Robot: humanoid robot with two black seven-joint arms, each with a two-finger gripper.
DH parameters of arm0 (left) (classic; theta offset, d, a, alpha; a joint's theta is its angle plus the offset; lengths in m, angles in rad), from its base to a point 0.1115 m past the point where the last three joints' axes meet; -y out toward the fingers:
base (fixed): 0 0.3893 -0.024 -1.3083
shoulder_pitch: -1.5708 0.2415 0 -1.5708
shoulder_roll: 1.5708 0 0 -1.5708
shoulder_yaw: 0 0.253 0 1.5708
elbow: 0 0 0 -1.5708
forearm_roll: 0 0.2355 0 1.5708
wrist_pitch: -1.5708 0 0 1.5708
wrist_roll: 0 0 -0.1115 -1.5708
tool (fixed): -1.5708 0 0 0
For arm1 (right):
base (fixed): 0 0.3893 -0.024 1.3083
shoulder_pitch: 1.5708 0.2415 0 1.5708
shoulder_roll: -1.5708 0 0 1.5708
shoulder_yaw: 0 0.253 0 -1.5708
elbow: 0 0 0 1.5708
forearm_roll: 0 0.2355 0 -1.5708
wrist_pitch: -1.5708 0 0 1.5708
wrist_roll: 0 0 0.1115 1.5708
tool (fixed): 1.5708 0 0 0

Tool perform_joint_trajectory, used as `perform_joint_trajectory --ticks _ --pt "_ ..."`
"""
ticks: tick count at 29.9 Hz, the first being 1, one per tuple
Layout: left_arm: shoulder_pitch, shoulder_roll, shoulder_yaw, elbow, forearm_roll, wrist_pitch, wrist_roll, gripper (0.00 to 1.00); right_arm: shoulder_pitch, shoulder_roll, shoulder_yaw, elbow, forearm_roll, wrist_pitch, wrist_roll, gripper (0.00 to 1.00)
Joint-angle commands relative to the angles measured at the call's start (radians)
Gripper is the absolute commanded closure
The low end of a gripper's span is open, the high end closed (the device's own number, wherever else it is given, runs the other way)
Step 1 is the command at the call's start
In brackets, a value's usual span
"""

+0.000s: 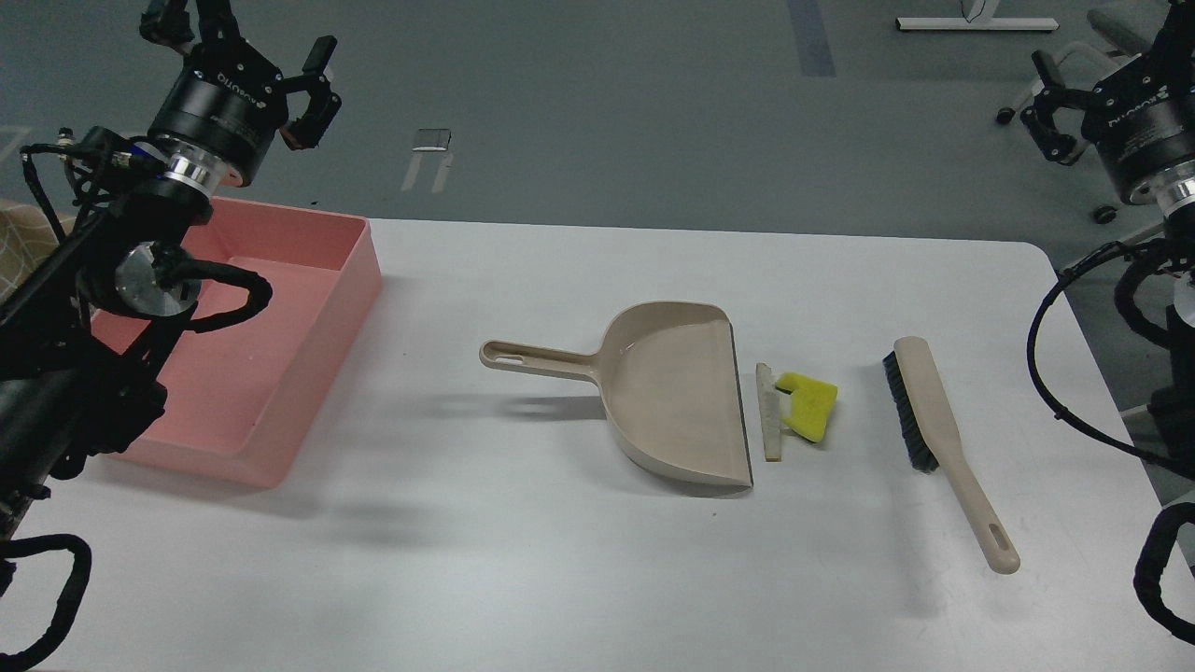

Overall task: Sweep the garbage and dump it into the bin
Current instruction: 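Lower the left arm from its raised pose toward the table, then reach the left gripper to the beige dustpan handle and grasp it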

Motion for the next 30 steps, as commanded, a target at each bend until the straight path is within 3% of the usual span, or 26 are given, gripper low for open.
perform_joint_trajectory --ticks 1,7,9,14,19,25,30 --pt "0.122 0.073 -0.033 -0.175 0.0 -0.006 -0.038 0.02 -0.078 0.0 0.004 0.145 -0.002 -0.016 0.0 0.0" --pt "0.323 0.192 -0.076 -0.457 0.032 0.003 -0.043 0.02 -0.189 0.0 0.047 0.307 -0.002 -0.051 -0.002 0.0" --pt "0.371 0.225 -0.084 -0.499 0.047 0.002 -0.037 0.02 -0.206 -0.002 0.051 0.325 -0.002 -0.059 -0.002 0.0" --pt "0.528 0.308 -0.072 -0.689 0.257 0.006 -0.025 0.03 -0.277 0.007 0.134 0.37 -0.002 -0.061 -0.002 0.0" --pt "0.618 0.28 -0.047 -0.691 0.447 0.064 -0.014 0.07 -0.321 0.019 0.171 0.387 -0.002 -0.062 -0.002 0.0" --pt "0.615 0.274 0.054 -0.668 0.627 0.141 -0.009 0.11 -0.335 0.021 0.18 0.393 0.0 -0.062 -0.002 0.0" --pt "0.554 0.213 0.192 -0.567 0.672 0.146 0.038 0.11 -0.335 0.019 0.182 0.396 0.0 -0.062 -0.002 0.0"
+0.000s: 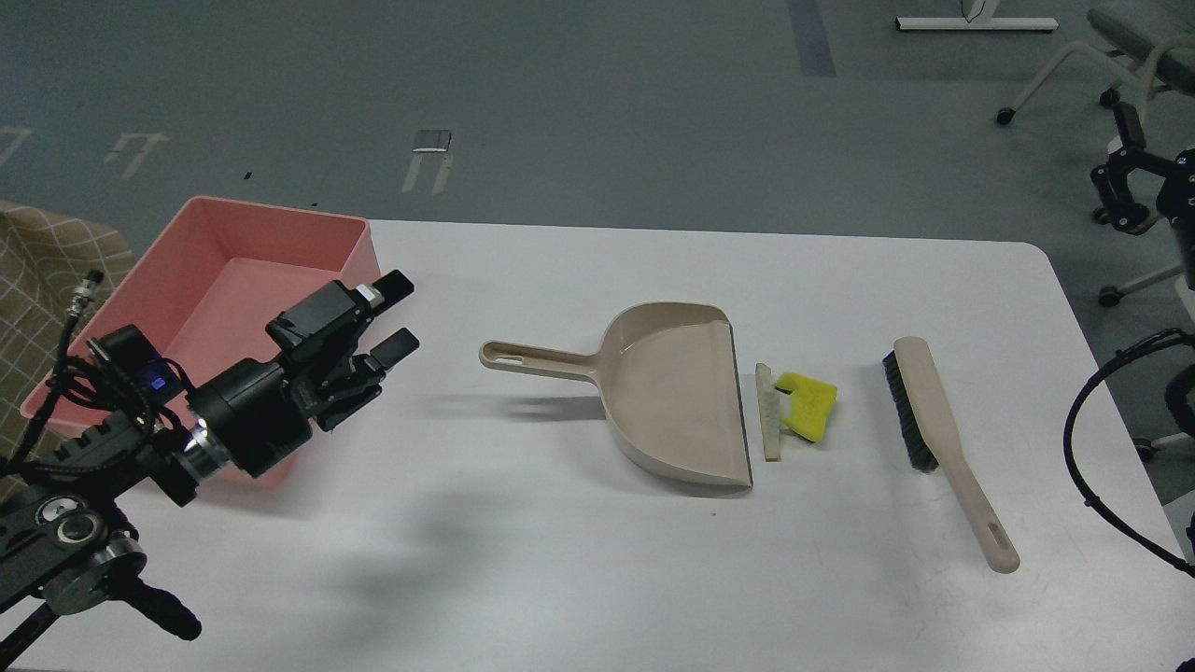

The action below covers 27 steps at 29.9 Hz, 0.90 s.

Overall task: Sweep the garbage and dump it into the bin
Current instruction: 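Reach the left gripper to the beige dustpan handle and grasp it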

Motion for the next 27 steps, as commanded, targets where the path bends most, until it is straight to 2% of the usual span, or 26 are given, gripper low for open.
perform_joint_trajectory --ticks 1,7,9,10,22,27 --pt "-0.051 -0.031 0.087 0.07 0.014 0.004 0.035 0.11 0.0 -0.001 0.0 0.001 -0.001 0.0 -0.001 0.0" --pt "-0.138 -0.118 0.17 0.168 0.014 0.012 0.049 0.11 0.0 -0.006 0.0 -0.002 -0.001 0.0 -0.001 0.0" --pt "-0.19 -0.182 0.194 0.245 0.013 0.01 0.054 0.11 0.0 -0.003 0.0 0.0 -0.001 -0.004 -0.001 0.0" --pt "-0.19 -0.183 0.194 0.245 0.013 0.01 0.054 0.11 0.0 -0.003 0.0 0.0 -0.001 -0.005 -0.001 0.0" --pt "-0.367 -0.408 0.297 0.578 0.002 0.003 0.046 0.11 -0.003 -0.02 0.003 -0.007 -0.003 -0.061 -0.002 0.0" --pt "-0.374 -0.43 0.292 0.613 -0.004 0.001 0.038 0.11 -0.003 -0.021 0.005 -0.007 -0.001 -0.061 -0.002 0.0"
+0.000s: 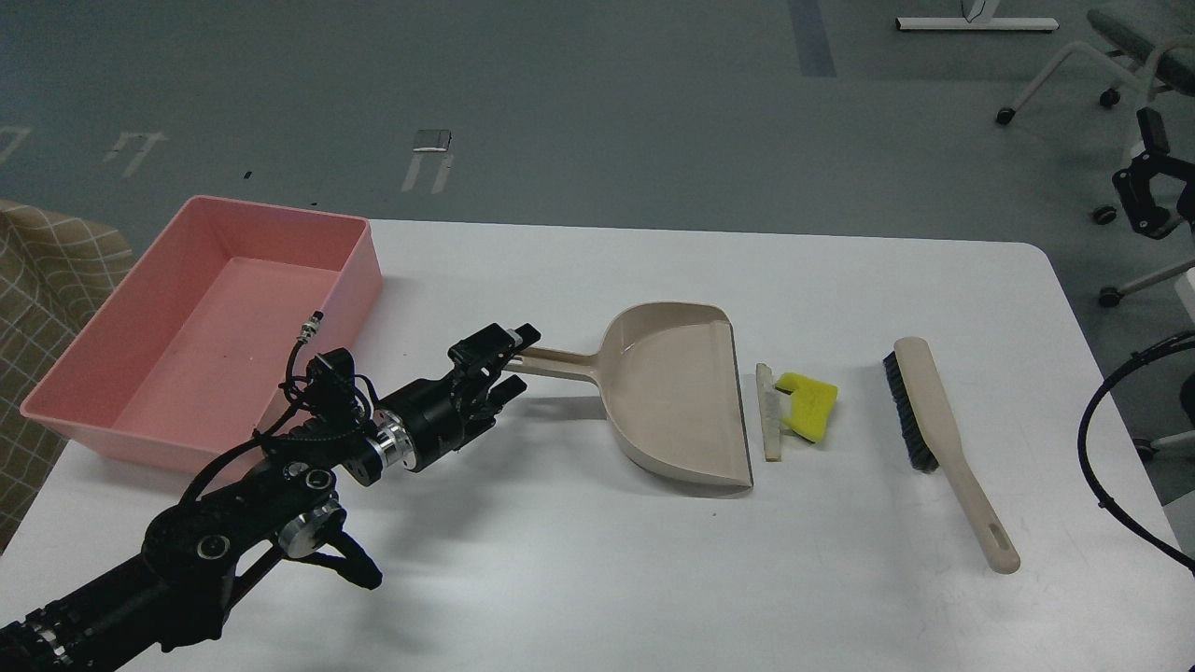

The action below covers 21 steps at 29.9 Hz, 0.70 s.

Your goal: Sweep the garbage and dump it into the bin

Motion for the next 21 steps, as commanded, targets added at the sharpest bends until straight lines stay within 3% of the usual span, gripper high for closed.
perform_joint_trajectory --ticks 1,5,7,8,17,21 --pt "-0.01 -0.009 -0.003 0.015 -0.004 0.0 -0.005 0.11 0.0 -0.001 0.0 0.0 0.0 0.0 0.0 0.0" --pt "-0.021 -0.008 -0.002 0.016 -0.004 0.001 -0.019 0.13 0.0 0.001 0.0 0.0 0.0 0.0 -0.002 0.0" --pt "-0.022 -0.008 0.0 0.016 0.001 0.0 -0.031 0.26 0.0 0.002 -0.002 0.0 0.001 0.0 -0.003 0.0" --pt "-0.022 -0.008 0.002 0.016 0.004 0.0 -0.034 0.4 0.0 0.002 -0.002 0.0 0.001 0.0 -0.005 0.0" --pt "-0.018 -0.008 0.003 0.02 0.004 0.001 -0.034 0.57 0.0 -0.001 -0.002 -0.003 0.0 0.0 -0.006 0.0" --pt "-0.019 -0.011 0.002 0.006 0.005 0.0 -0.034 0.76 0.0 0.001 -0.002 -0.003 0.0 0.0 -0.006 0.0"
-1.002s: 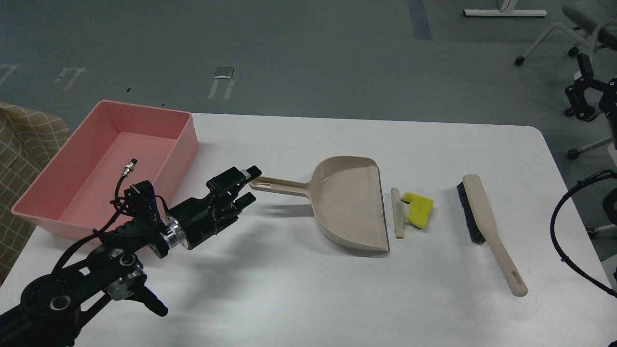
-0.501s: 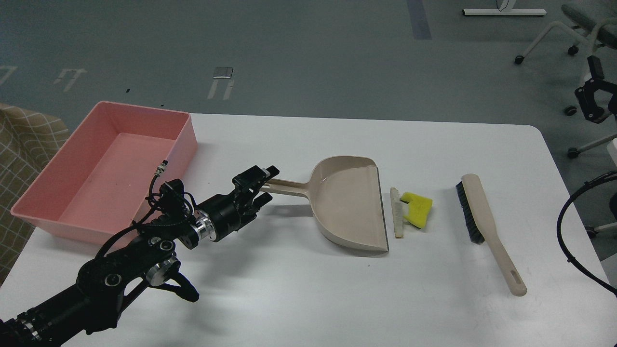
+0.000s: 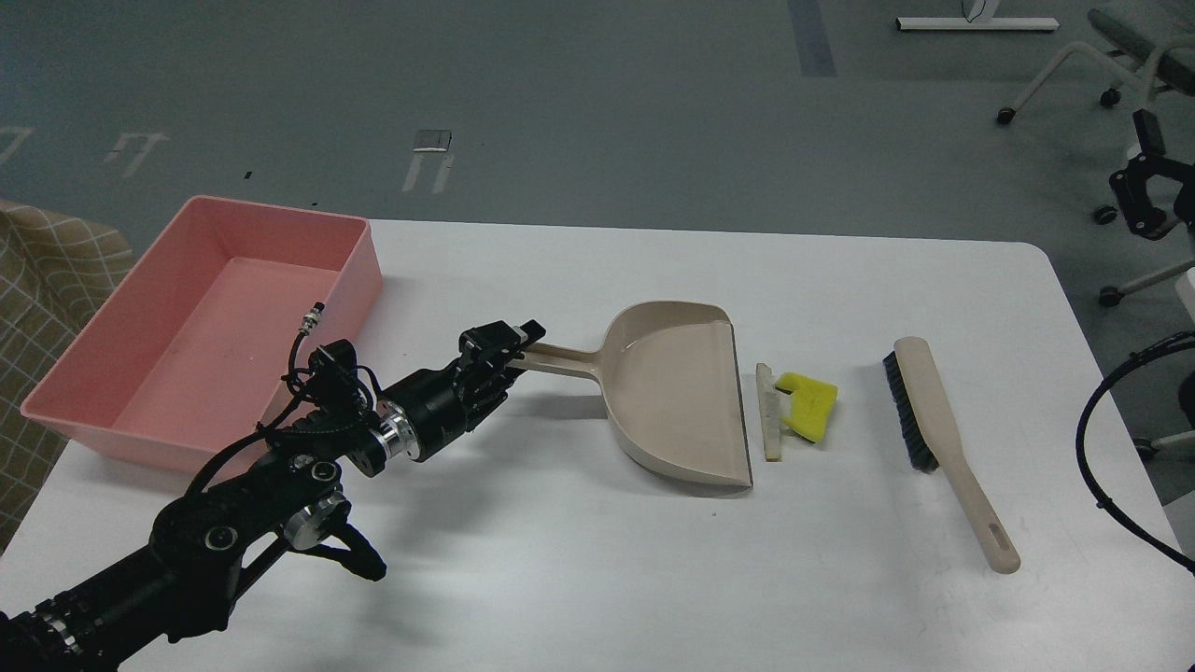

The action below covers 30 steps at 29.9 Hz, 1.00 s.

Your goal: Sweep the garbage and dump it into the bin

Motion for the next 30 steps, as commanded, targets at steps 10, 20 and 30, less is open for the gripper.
perform_joint_trajectory --ticks 10,20,30 --pt "-0.01 0.001 0.003 -0.02 0.005 0.002 0.0 1.0 -0.001 -0.041 -0.015 0.003 -0.016 0.003 -0.006 0.0" --pt "-0.045 0.018 0.006 -0.02 0.011 0.002 -0.012 1.0 -0.035 -0.398 -0.225 0.103 -0.48 0.028 0.006 0.0" --pt "-0.039 0.039 0.006 -0.02 0.068 0.001 -0.041 1.0 -0.192 -0.859 -0.376 0.275 -0.588 0.139 0.009 0.0"
